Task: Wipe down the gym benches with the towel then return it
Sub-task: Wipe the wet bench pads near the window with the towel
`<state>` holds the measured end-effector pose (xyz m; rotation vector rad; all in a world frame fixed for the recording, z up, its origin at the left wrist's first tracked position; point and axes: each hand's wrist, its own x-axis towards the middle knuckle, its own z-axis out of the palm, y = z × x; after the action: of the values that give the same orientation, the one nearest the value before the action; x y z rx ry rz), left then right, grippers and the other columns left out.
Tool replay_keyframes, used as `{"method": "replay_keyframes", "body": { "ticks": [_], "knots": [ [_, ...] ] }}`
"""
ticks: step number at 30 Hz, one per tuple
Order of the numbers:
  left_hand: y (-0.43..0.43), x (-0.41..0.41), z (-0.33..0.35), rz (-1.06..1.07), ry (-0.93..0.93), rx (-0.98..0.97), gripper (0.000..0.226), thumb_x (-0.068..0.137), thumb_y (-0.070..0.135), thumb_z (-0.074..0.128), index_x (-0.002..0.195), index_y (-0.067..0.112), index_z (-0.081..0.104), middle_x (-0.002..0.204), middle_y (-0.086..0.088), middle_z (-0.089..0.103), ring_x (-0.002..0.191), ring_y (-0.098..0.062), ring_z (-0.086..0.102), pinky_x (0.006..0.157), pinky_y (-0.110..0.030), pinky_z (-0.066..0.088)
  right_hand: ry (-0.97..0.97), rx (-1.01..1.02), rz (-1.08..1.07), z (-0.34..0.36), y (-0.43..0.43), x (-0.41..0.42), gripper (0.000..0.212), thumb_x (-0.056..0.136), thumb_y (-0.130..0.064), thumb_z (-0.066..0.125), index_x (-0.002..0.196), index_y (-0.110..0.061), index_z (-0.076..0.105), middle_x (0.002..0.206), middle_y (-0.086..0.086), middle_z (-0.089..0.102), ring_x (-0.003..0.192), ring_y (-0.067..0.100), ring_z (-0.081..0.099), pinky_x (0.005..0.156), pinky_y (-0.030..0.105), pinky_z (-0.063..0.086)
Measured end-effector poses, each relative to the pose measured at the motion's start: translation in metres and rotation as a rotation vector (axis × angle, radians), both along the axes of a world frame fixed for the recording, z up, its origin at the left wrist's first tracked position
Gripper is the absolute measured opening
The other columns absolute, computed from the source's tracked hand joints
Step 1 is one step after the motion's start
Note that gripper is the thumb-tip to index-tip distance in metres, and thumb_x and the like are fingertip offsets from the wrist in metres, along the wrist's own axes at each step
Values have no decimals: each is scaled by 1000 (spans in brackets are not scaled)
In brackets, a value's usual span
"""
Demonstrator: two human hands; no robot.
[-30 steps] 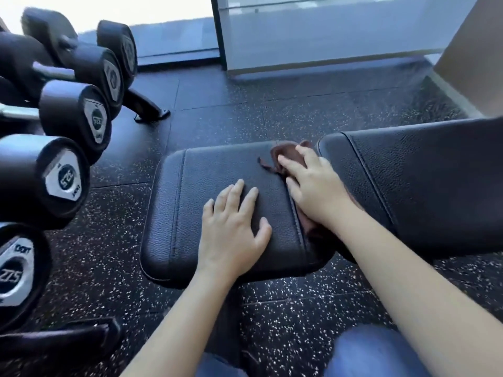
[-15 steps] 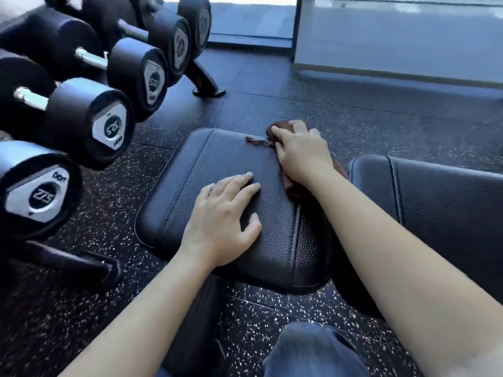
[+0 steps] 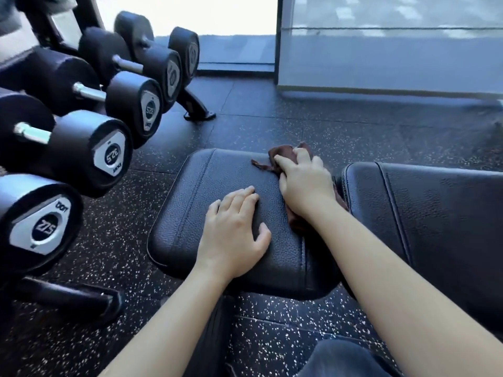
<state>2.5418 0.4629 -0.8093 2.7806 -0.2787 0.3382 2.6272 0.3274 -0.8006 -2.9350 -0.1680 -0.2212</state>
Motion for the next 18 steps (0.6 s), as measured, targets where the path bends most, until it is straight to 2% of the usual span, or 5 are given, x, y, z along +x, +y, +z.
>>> {"method": "replay_keyframes", "body": {
  "ticks": [4,8,10,14,18],
  "knots": [
    [5,0,-4,-13,29,-55,56,81,35,48,129,7,50,139,-6,47,130,-21,38,108,-41,25,5,-16,-123,-2,11,-33,45,92,-26,42,137,-32,37,145,8,28,119,35,37,93,42,38],
    [26,8,-6,-141,156,-109,51,88,30,51,136,13,44,150,-3,31,137,-17,23,111,-30,9,5,-60,-174,-3,27,-74,51,91,-26,43,140,-32,32,149,8,24,120,35,36,93,43,38],
    [52,12,-3,-219,194,-44,51,89,30,50,137,15,42,152,-3,27,139,-17,20,112,-31,10,-10,-61,-122,-1,39,-94,51,89,-23,47,139,-29,37,149,11,28,117,37,39,93,45,39],
    [91,11,-5,-288,144,73,52,93,35,44,142,22,34,153,6,22,140,-10,18,111,-37,10,-25,0,-41,2,69,-113,45,85,-16,56,130,-22,52,140,16,43,111,43,47,91,49,44],
    [86,4,-7,-226,89,57,61,84,40,32,140,17,38,152,1,27,139,-13,22,111,-41,12,28,21,-41,-4,65,-73,44,92,-25,45,136,-32,43,150,6,30,126,38,34,105,46,33]
  ]
}}
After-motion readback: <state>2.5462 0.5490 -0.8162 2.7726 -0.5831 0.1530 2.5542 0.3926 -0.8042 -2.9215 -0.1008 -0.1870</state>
